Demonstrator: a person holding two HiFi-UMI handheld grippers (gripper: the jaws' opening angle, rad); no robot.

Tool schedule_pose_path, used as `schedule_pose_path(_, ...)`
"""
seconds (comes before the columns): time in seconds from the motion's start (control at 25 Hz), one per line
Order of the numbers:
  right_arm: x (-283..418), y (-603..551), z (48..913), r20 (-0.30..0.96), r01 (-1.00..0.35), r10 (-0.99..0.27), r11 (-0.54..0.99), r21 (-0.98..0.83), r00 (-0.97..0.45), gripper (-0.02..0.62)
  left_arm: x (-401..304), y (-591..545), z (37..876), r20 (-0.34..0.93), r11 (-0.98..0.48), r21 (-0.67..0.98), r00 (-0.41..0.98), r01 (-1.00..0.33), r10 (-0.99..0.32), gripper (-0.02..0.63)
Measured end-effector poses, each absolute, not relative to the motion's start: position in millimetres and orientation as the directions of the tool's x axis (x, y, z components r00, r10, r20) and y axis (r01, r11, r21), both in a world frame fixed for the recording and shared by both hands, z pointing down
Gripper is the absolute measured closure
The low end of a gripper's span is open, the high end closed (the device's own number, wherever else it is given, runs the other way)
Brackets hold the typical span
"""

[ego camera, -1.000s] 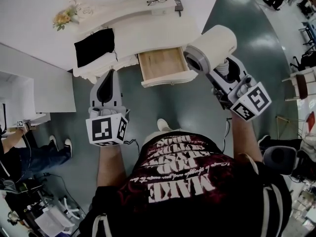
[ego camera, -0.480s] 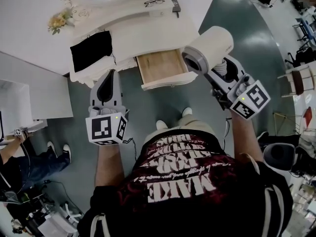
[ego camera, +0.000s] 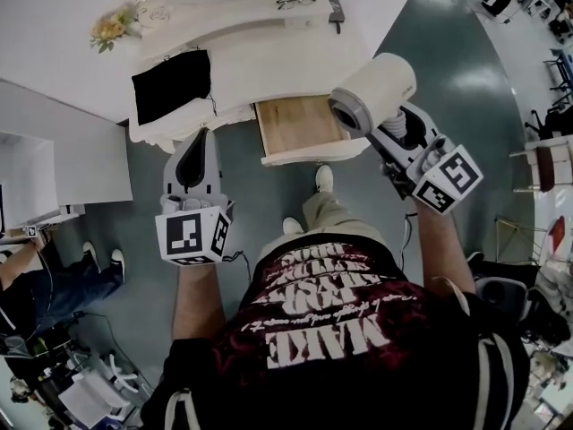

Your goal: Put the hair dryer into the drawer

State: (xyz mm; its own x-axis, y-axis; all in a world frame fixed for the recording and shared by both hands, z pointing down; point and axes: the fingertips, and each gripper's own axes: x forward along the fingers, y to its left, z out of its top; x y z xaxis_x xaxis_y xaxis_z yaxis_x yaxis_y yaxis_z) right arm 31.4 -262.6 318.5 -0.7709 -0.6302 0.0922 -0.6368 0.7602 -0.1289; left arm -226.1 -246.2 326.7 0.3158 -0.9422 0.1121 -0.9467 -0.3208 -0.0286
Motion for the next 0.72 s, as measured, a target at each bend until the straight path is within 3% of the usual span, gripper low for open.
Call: schedule_pose_path(0.72,21.4,-368.8,429.7,0.287,-0.547,-0.488,0.816,-0.186,-0.825,0.364,-220.8,-315.6,347.1,0.153,-0.218,-0.008,0.214,-0.976,-0.965,0.601)
